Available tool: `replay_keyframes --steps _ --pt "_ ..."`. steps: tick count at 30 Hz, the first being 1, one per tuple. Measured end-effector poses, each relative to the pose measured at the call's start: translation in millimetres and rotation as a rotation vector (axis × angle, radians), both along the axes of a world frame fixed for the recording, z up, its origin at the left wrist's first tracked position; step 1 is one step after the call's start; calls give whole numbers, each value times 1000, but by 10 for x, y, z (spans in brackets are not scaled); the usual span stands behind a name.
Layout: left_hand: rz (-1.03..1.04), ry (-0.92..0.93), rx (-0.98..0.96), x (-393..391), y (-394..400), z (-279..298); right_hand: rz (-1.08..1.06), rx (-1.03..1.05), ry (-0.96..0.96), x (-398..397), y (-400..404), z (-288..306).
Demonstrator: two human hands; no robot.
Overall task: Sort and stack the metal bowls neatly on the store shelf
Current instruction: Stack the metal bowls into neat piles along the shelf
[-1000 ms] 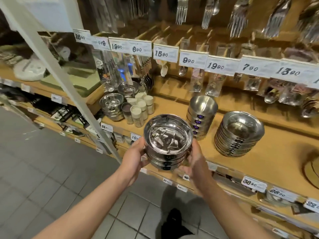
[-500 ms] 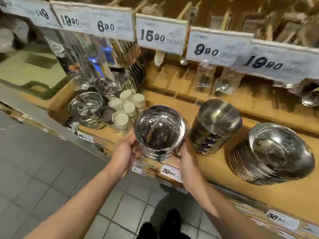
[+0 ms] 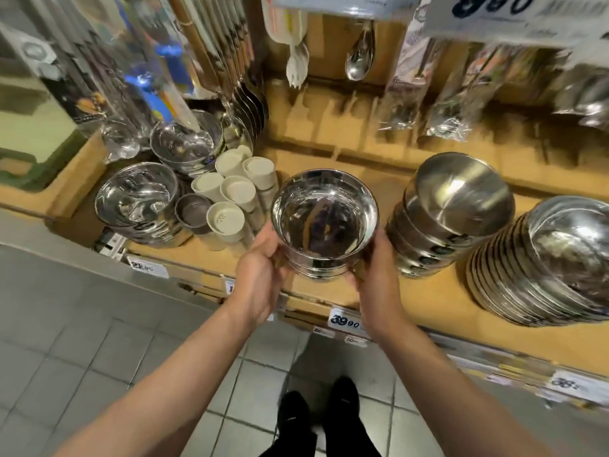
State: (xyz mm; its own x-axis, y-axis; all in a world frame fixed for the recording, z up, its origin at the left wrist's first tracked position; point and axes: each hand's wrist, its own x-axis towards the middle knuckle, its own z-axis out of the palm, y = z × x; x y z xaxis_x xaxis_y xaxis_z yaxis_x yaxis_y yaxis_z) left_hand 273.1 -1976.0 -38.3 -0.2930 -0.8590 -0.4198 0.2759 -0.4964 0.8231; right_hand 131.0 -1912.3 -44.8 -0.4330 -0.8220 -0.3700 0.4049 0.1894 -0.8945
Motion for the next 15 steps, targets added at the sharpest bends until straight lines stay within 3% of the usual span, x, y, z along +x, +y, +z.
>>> replay_keyframes --steps 2,8,15 --pt "19 41 19 -24 -58 7 1 -20 26 4 -67 -6" --pt "74 -99 -22 -24 -15 -10 -34 -38 -20 24 -102 -45" --pt "-1 -69 -101 39 -46 -31 -38 -25 58 43 -51 -126"
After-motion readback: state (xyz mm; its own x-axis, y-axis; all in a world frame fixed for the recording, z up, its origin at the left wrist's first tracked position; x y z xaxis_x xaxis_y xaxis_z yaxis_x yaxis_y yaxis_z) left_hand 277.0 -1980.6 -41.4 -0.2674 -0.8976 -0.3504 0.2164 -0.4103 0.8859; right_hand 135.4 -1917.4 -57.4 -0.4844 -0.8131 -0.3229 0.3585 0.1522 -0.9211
